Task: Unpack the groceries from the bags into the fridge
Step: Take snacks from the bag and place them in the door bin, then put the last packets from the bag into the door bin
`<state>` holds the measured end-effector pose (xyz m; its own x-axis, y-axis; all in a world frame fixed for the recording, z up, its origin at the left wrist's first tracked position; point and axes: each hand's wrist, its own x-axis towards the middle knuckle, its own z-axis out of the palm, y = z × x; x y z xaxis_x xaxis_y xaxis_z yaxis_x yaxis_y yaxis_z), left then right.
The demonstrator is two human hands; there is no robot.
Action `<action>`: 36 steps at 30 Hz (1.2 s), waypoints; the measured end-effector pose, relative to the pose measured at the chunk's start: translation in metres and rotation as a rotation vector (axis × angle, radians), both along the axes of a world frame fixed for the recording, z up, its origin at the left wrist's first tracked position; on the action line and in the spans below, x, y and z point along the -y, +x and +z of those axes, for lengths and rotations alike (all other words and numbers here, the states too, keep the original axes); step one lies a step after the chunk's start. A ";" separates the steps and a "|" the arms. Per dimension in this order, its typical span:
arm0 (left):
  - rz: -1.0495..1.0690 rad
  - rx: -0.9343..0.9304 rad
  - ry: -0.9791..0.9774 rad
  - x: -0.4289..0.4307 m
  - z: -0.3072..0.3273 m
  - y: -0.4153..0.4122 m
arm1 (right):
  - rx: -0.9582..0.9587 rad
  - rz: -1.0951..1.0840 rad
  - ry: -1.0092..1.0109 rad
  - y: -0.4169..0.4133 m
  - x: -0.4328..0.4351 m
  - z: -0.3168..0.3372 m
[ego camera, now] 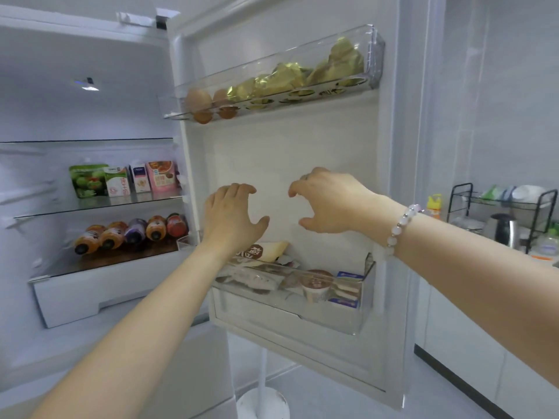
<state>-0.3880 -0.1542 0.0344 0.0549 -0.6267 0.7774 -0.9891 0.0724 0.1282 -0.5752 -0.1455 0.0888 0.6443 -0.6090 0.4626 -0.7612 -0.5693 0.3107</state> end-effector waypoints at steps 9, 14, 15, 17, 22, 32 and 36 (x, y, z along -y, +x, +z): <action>-0.333 -0.003 -0.240 -0.016 0.008 -0.080 | 0.199 -0.121 -0.297 -0.074 -0.049 -0.003; -0.598 0.224 -0.407 -0.033 0.023 -0.149 | 0.212 -0.290 -0.197 -0.160 -0.073 -0.013; -0.637 0.235 -0.417 -0.037 0.023 -0.166 | 0.204 -0.343 -0.169 -0.179 -0.078 -0.015; -0.696 0.256 -0.425 -0.044 0.022 -0.205 | 0.190 -0.448 -0.120 -0.218 -0.088 -0.021; -0.796 0.269 -0.340 -0.053 0.008 -0.322 | 0.215 -0.687 -0.093 -0.324 -0.136 -0.032; -1.238 0.283 -0.216 -0.146 -0.032 -0.600 | 0.206 -1.263 -0.060 -0.538 -0.324 -0.053; -1.428 0.293 -0.180 -0.201 -0.060 -0.686 | 0.287 -1.482 -0.011 -0.592 -0.407 -0.071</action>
